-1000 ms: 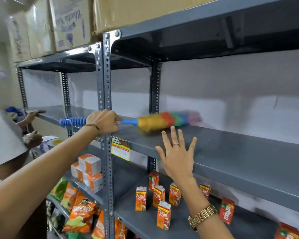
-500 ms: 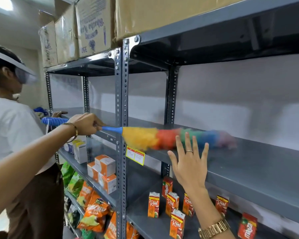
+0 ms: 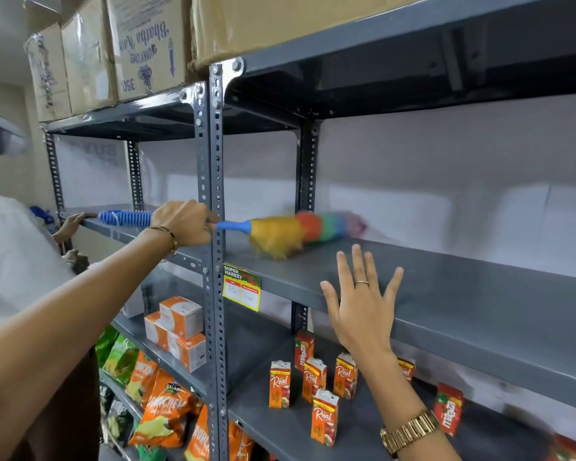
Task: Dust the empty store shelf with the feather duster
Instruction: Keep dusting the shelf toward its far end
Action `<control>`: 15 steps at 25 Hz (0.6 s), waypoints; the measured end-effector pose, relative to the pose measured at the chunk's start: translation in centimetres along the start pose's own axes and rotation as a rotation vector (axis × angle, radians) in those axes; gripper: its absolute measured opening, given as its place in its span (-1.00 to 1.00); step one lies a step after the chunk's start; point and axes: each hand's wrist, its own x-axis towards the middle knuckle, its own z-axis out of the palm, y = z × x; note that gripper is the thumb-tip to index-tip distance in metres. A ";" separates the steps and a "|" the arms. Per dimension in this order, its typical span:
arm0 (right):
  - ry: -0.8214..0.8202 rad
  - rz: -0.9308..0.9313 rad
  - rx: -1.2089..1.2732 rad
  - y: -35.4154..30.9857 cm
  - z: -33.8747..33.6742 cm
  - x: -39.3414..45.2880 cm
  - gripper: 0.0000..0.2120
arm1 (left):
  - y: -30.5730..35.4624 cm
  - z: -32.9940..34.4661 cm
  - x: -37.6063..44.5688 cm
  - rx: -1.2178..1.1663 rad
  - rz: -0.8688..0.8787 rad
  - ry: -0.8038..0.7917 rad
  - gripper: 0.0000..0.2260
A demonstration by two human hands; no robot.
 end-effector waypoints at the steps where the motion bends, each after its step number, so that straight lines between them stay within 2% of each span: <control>1: 0.018 0.020 0.001 0.5 -0.3 -0.1 -0.49 | 0.7 0.0 0.3 -0.036 0.025 0.041 -0.72; 4: 0.081 0.070 -0.020 2.2 -1.5 -0.4 -0.45 | 1.9 1.0 0.5 -0.301 0.147 -0.087 -0.77; 6: 0.120 0.094 -0.030 3.3 -2.4 -0.6 -0.48 | 4.2 1.9 0.2 -0.360 0.193 -0.199 -0.78; 8: 0.126 0.139 -0.075 4.6 -3.4 -0.9 -0.51 | 7.9 2.0 1.0 -0.344 0.189 -0.131 -0.77; 11: 0.121 0.240 -0.197 6.9 -5.0 -1.9 -0.48 | 13.4 1.2 2.1 -0.435 0.300 -0.003 -0.78; 13: 0.133 0.278 -0.225 8.5 -6.3 -2.5 -0.47 | 16.0 1.0 2.6 -0.549 0.388 -0.091 -0.81; 15: 0.159 0.316 -0.273 10.7 -8.0 -3.4 -0.47 | 19.2 1.0 3.1 -0.517 0.443 -0.146 -0.81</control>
